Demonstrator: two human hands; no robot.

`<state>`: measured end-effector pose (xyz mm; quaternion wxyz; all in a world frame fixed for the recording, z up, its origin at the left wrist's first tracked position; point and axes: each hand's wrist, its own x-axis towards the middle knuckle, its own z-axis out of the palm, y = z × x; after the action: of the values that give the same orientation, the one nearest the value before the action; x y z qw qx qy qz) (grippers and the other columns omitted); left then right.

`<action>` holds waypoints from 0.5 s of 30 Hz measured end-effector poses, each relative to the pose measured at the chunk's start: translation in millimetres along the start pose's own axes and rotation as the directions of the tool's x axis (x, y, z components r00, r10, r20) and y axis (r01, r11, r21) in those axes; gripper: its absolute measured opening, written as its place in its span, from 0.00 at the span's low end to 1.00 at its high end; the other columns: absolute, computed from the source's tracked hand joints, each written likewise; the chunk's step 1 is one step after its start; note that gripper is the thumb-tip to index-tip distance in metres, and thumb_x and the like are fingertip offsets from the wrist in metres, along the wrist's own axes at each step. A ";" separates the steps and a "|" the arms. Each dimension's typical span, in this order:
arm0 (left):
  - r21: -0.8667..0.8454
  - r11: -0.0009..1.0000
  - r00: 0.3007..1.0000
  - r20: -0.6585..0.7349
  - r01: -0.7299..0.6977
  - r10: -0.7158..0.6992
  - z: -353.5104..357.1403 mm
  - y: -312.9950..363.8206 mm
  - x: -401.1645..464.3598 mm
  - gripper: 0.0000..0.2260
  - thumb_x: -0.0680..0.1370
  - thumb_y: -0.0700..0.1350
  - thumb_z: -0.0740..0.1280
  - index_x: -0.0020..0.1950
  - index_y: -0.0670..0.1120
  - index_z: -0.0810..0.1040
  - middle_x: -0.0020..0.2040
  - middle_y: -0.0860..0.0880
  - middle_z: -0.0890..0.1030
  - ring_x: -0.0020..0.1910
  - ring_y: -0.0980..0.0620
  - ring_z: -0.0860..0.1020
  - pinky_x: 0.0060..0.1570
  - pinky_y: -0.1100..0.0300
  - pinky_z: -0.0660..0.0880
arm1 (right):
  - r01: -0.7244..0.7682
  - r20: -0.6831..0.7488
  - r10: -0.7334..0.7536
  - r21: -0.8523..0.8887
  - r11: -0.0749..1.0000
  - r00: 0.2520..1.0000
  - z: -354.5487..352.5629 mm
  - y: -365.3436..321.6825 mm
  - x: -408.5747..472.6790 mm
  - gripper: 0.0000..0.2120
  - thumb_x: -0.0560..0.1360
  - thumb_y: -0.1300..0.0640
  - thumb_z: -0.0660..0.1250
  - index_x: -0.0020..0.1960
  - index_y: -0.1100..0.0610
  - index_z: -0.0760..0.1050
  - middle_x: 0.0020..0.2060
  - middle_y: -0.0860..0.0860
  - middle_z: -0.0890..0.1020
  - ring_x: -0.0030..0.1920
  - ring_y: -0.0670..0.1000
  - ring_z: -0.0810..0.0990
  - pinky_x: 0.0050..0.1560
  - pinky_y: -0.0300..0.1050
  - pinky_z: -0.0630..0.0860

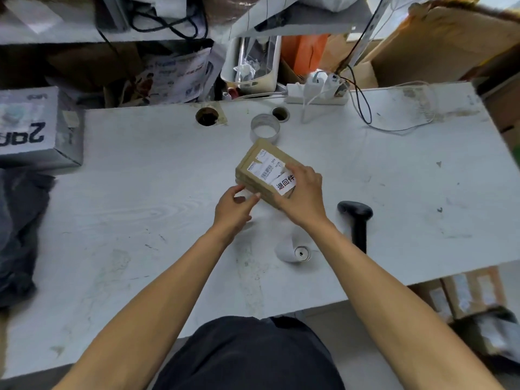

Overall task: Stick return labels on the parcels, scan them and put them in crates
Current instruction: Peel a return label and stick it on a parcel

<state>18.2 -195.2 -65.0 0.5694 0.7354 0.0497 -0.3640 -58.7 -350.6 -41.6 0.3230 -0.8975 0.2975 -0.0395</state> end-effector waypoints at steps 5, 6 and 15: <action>-0.087 0.993 0.996 0.051 0.075 -0.071 10.4 10.6 3.4 0.34 0.77 0.54 0.74 0.80 0.51 0.63 0.64 0.44 0.78 0.59 0.43 0.80 0.56 0.45 0.82 | -0.143 0.026 0.142 0.029 0.989 0.989 -4.2 4.7 -1.3 0.47 0.65 0.49 0.79 0.78 0.49 0.58 0.74 0.52 0.58 0.71 0.58 0.58 0.69 0.43 0.61; -0.116 0.989 0.994 0.064 0.093 -0.086 12.3 14.3 5.0 0.37 0.76 0.54 0.74 0.81 0.52 0.60 0.67 0.44 0.75 0.60 0.42 0.80 0.56 0.45 0.82 | -0.157 0.049 0.154 0.051 0.986 0.987 -7.1 5.9 0.8 0.50 0.65 0.52 0.80 0.79 0.49 0.55 0.75 0.52 0.56 0.72 0.59 0.58 0.68 0.42 0.60; -0.128 0.991 0.995 0.095 0.026 -0.014 31.2 40.4 -1.5 0.24 0.76 0.44 0.76 0.69 0.52 0.71 0.61 0.43 0.82 0.50 0.43 0.86 0.50 0.48 0.84 | -0.359 0.169 0.324 0.255 0.898 0.931 -46.1 27.4 -0.7 0.41 0.64 0.55 0.83 0.70 0.58 0.65 0.61 0.53 0.62 0.60 0.54 0.74 0.64 0.39 0.72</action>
<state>21.9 -236.0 -34.4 0.6138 0.6786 0.0536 -0.3999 -85.4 -392.7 -21.7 0.4670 -0.7768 0.4214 0.0311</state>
